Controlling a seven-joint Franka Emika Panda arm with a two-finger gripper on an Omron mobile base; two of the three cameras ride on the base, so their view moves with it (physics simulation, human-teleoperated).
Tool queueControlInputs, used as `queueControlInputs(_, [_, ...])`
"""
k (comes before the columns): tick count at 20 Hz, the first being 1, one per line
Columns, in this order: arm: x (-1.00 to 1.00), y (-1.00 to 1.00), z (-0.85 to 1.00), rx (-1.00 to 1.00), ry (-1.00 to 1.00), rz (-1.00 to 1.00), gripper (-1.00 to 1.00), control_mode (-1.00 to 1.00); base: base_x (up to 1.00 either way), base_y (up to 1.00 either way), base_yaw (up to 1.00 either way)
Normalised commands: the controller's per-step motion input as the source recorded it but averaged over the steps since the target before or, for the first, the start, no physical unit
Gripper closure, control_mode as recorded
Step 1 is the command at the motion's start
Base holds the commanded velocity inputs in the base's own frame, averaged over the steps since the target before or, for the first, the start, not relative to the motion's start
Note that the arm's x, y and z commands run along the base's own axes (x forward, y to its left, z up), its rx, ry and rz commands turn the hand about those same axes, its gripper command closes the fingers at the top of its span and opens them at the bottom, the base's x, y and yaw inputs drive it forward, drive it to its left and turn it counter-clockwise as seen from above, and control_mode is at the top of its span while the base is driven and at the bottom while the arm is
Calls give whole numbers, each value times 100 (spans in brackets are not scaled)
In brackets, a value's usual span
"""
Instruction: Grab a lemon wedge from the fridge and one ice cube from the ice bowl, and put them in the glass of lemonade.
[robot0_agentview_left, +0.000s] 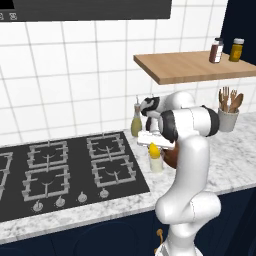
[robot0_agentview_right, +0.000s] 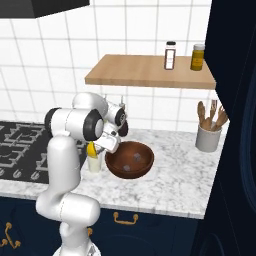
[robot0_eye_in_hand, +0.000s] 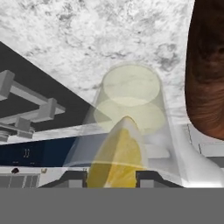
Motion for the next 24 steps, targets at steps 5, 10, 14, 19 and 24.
queueControlInputs(5, [-13,-9,57,0,-20,0,-100,-100,0,0,0])
queueControlInputs(10, [0,-15,56,-1,-36,-2,-100,-100,0,0,0])
queueControlInputs(14, [-36,-70,21,-19,-75,0,-100,-100,0,0,0])
queueControlInputs(19, [-31,-86,1,-26,-71,-7,-100,-100,0,0,0])
queueControlInputs(24, [9,-58,0,-4,-38,-6,-100,-100,0,0,0])
